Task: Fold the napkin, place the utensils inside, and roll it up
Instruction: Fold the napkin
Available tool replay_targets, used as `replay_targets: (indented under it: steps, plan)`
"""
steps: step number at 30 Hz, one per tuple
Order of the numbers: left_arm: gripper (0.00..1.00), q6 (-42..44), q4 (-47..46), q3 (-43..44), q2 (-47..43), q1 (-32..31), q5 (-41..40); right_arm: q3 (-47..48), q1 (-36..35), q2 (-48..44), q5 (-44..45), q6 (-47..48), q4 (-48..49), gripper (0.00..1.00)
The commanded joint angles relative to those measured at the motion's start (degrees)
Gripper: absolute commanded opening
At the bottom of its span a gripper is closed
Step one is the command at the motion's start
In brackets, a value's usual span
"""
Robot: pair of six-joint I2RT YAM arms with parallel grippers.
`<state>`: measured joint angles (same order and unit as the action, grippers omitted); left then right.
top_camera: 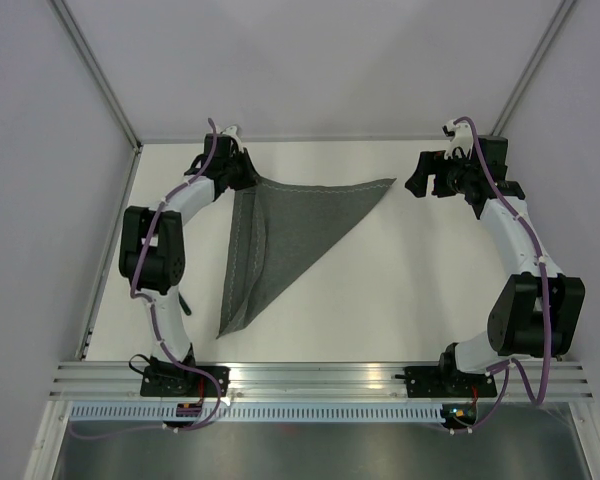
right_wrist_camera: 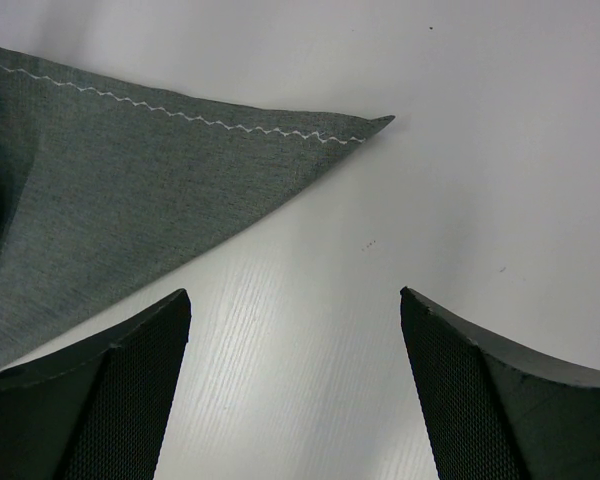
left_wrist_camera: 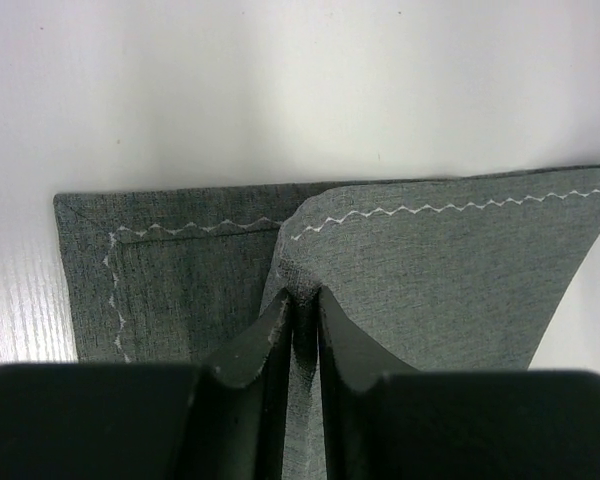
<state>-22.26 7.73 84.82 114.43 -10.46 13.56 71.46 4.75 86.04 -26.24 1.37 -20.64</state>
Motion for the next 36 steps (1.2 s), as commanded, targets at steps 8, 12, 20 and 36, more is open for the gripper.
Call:
replay_targets:
  steps: [8, 12, 20, 36]
  plan:
    - [0.44, 0.29, 2.46, 5.62, 1.5, 1.32, -3.8, 1.93, 0.26, -0.08, -0.92, 0.66, -0.36, 0.9]
    - [0.59, 0.9, 2.82, 6.15, 0.18, 1.58, -5.56, 2.1, 0.26, -0.26, -1.09, 0.74, -0.54, 0.91]
    - [0.61, -0.06, 2.82, -2.1, -8.42, 0.09, -5.47, 2.19, 0.34, -0.08, -2.24, 0.66, -0.98, 0.9]
    - [0.42, -19.03, 7.55, -35.32, -33.82, -9.67, -32.86, 1.22, -0.27, 2.29, -7.16, 2.93, -3.26, 0.9]
